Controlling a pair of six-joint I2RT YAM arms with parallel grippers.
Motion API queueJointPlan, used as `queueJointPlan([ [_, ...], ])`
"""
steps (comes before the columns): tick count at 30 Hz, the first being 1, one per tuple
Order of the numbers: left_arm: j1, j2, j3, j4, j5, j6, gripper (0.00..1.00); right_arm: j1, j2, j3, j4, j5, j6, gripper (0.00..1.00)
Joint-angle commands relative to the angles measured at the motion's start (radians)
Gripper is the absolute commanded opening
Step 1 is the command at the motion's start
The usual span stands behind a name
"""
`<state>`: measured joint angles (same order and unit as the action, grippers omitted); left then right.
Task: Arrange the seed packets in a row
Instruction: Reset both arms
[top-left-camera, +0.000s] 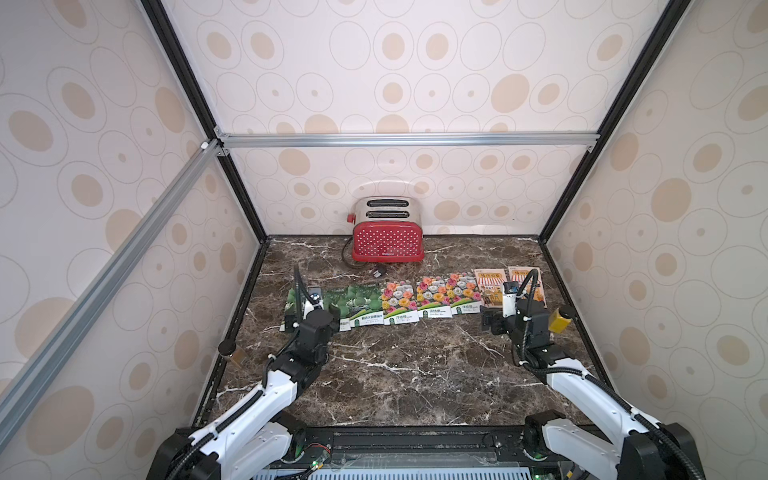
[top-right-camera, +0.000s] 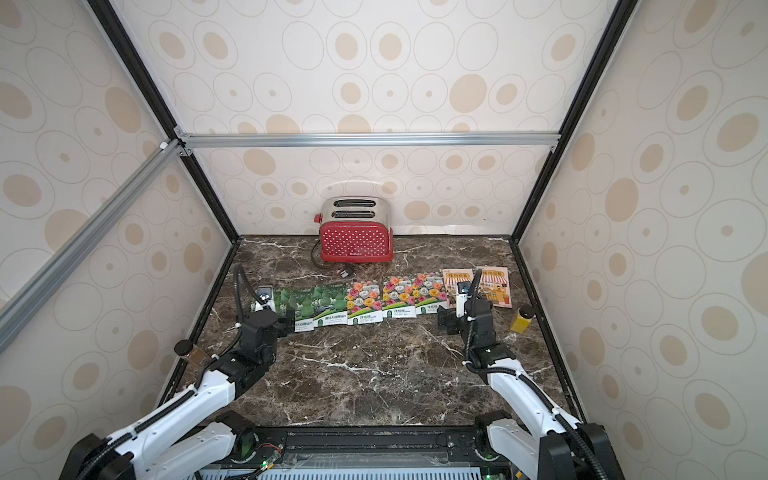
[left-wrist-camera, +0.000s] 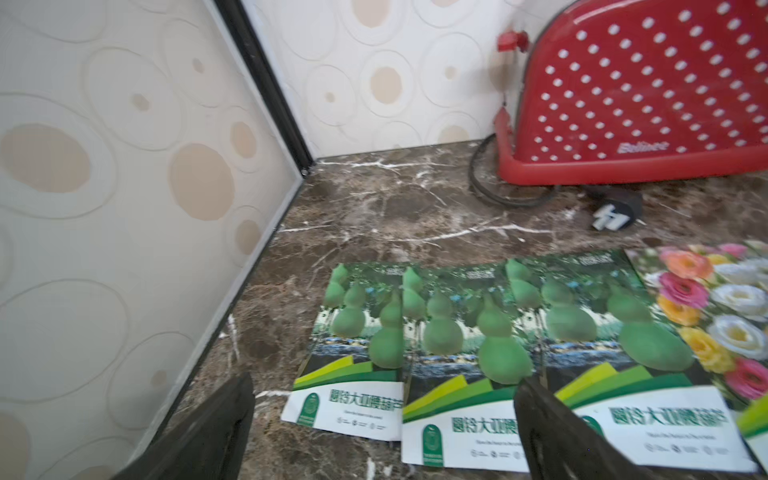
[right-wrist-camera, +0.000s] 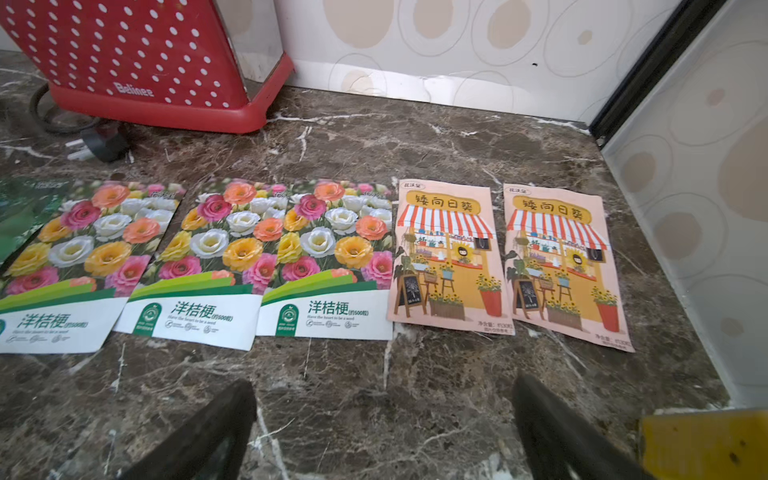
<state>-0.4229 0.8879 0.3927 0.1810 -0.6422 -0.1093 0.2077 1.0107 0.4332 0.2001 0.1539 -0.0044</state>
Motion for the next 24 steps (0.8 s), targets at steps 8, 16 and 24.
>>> queueJointPlan([
  [8,0.187,-0.046,-0.184,0.319,0.097,0.107,0.99,0.002,0.137,-0.051,0.235,0.111,-0.007,1.00],
  [16,0.282,0.478,-0.115,0.798,0.214,0.161,0.99,0.002,0.251,-0.093,0.419,0.137,-0.031,1.00],
  [24,0.342,0.628,-0.089,0.867,0.273,0.117,0.99,-0.002,0.294,-0.127,0.572,0.138,-0.072,1.00],
])
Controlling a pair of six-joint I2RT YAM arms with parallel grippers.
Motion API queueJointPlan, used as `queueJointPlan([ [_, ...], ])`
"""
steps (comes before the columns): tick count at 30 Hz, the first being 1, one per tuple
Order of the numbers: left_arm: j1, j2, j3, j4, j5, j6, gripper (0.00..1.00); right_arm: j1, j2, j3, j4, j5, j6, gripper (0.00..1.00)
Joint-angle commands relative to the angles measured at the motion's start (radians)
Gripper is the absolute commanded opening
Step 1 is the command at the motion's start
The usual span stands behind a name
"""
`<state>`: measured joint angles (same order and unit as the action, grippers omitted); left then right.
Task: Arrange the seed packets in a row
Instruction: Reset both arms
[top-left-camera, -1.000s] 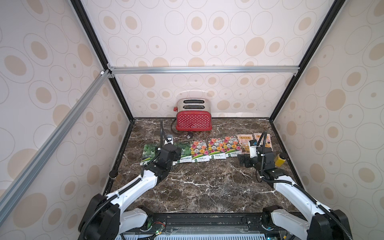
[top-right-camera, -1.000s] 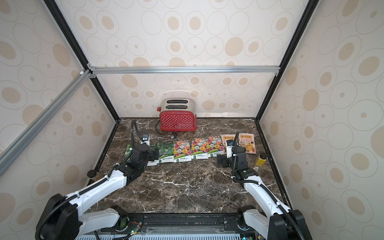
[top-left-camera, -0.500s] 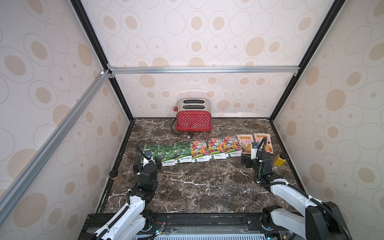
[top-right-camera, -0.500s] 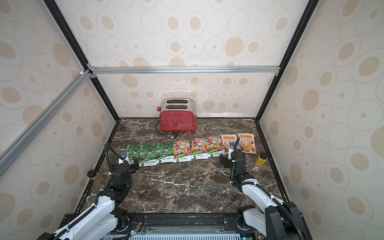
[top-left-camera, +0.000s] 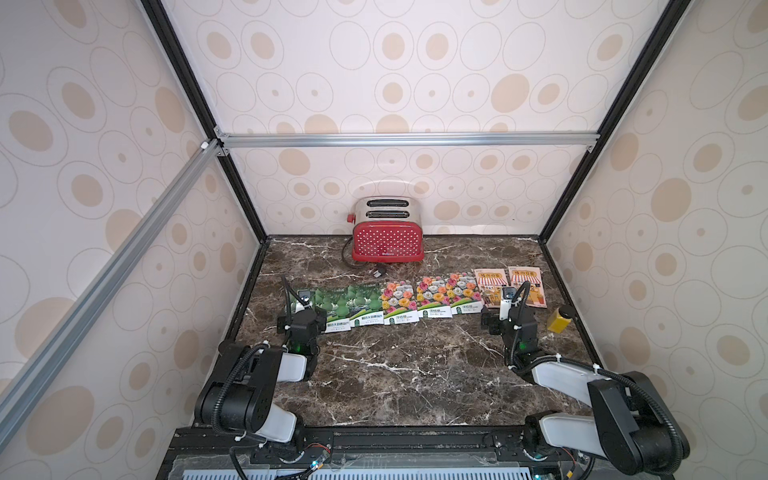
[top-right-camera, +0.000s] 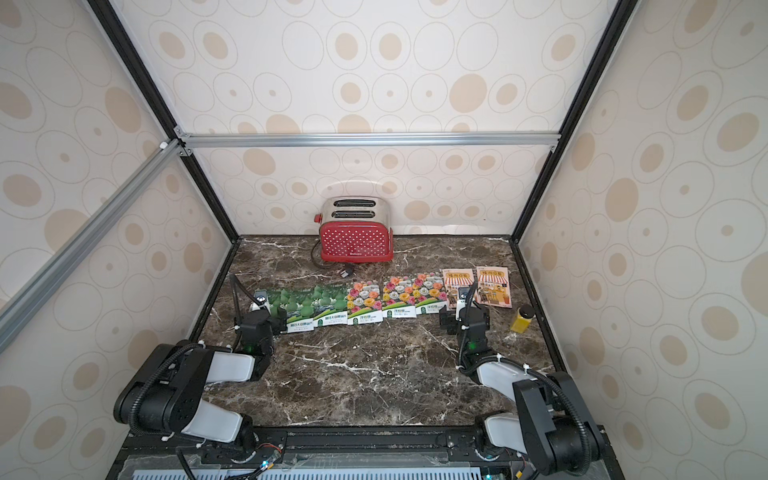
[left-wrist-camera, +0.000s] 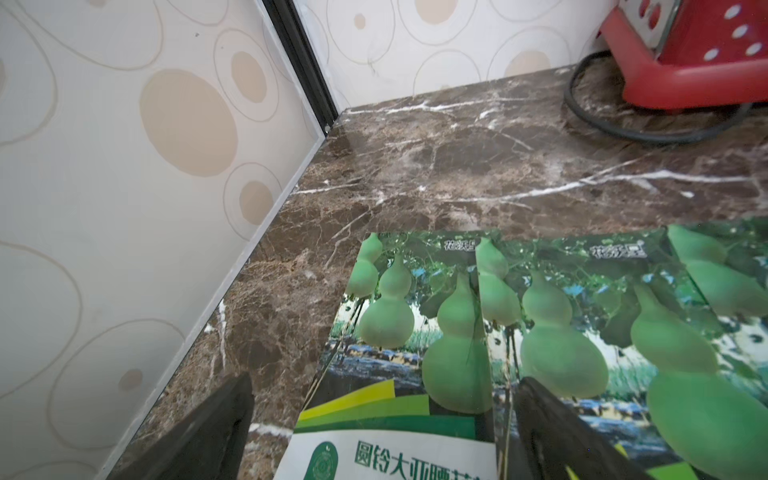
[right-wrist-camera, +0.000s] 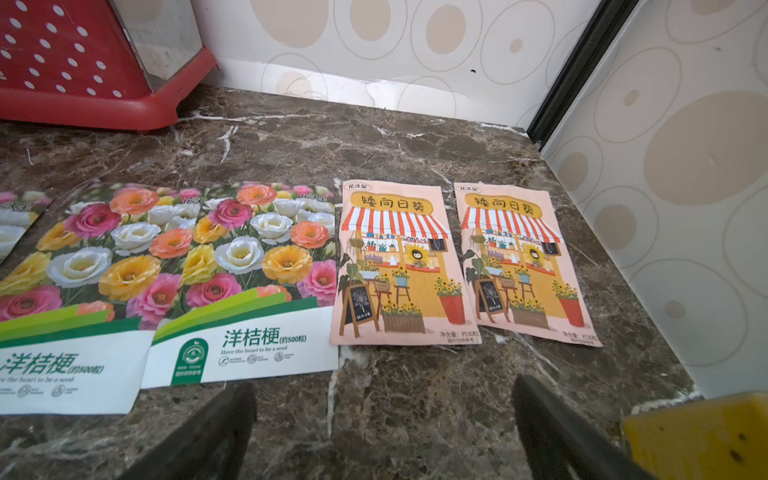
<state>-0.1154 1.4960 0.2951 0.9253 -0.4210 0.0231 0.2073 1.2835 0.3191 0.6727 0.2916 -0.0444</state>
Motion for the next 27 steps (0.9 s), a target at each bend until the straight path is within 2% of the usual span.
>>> queueJointPlan([
  [1,0.036,0.055,0.019,0.145,0.075,-0.002,0.99,-0.003,0.031,-0.016,0.127,-0.002,-0.039,1.00],
  [4,0.047,0.044,0.059,0.050,0.075,-0.021,0.99,-0.011,0.056,-0.039,0.222,0.028,-0.041,1.00],
  [9,0.063,0.053,0.082,0.020,0.087,-0.037,0.99,-0.019,0.084,-0.039,0.253,-0.004,-0.051,1.00],
  [14,0.065,0.050,0.078,0.024,0.088,-0.036,0.99,-0.049,0.298,-0.052,0.505,-0.043,-0.056,1.00],
  [15,0.065,0.050,0.076,0.028,0.087,-0.036,0.99,-0.053,0.311,-0.048,0.515,-0.062,-0.068,1.00],
  [18,0.066,0.050,0.082,0.016,0.092,-0.038,0.99,-0.063,0.272,-0.011,0.376,-0.081,-0.045,1.00],
  [27,0.066,0.050,0.084,0.015,0.094,-0.038,0.99,-0.067,0.282,-0.012,0.402,-0.086,-0.043,1.00],
])
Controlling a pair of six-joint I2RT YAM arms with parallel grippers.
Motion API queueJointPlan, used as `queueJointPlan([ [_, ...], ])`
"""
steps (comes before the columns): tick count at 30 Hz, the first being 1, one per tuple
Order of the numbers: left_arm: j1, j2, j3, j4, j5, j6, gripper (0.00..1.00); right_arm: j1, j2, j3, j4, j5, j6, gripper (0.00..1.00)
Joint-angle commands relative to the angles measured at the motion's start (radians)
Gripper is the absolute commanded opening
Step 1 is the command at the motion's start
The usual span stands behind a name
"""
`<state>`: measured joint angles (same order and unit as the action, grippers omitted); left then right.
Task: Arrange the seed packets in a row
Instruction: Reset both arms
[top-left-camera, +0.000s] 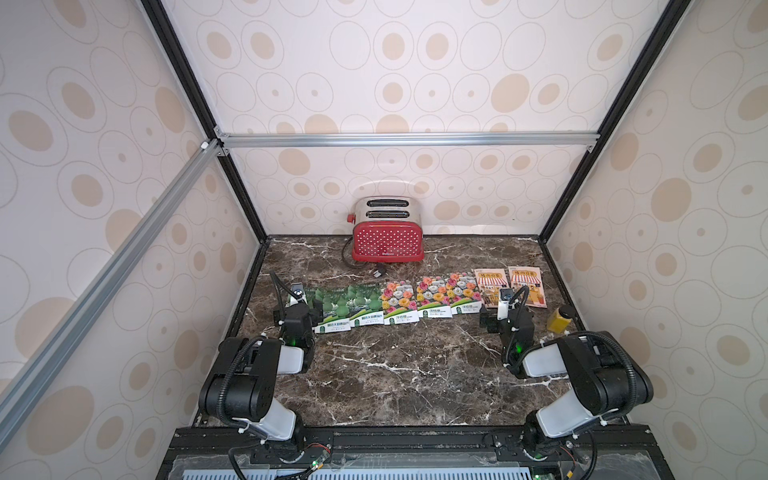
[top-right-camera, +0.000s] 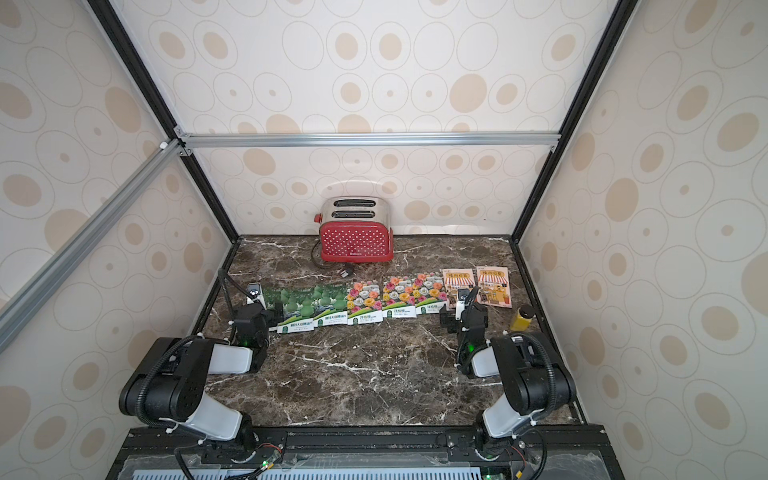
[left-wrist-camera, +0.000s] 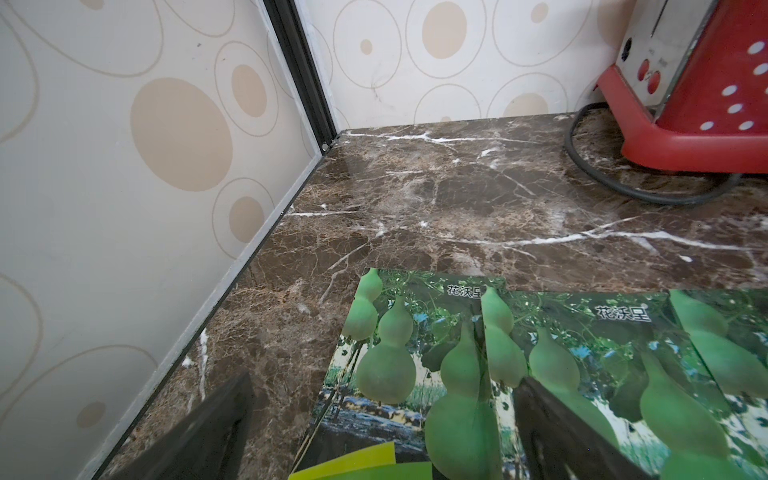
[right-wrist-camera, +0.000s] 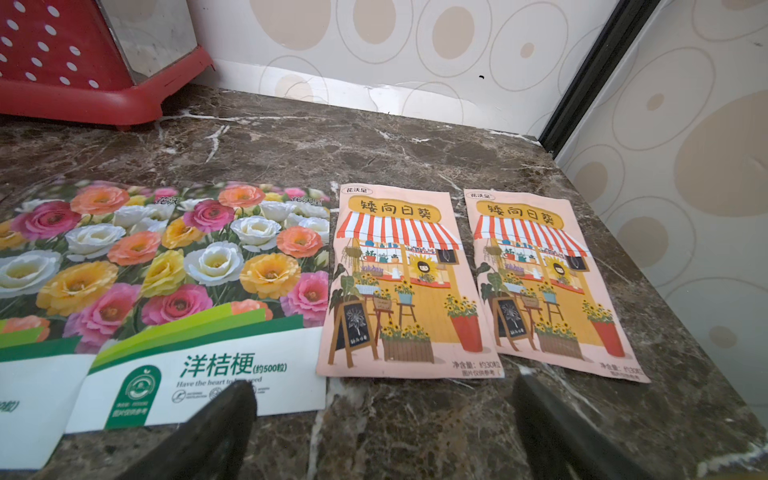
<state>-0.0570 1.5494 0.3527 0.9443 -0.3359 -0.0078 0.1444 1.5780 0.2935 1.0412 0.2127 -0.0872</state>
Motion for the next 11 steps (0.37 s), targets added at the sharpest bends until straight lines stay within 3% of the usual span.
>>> queueJointPlan([
  [1,0.008,-0.002,0.026,-0.007,0.008,-0.008,0.99,-0.005,-0.009,0.017,0.030,-0.007,0.000,1.00],
  [11,0.013,-0.003,0.032,-0.018,0.015,-0.010,0.99,-0.009,-0.011,0.032,0.001,0.004,0.006,1.00],
])
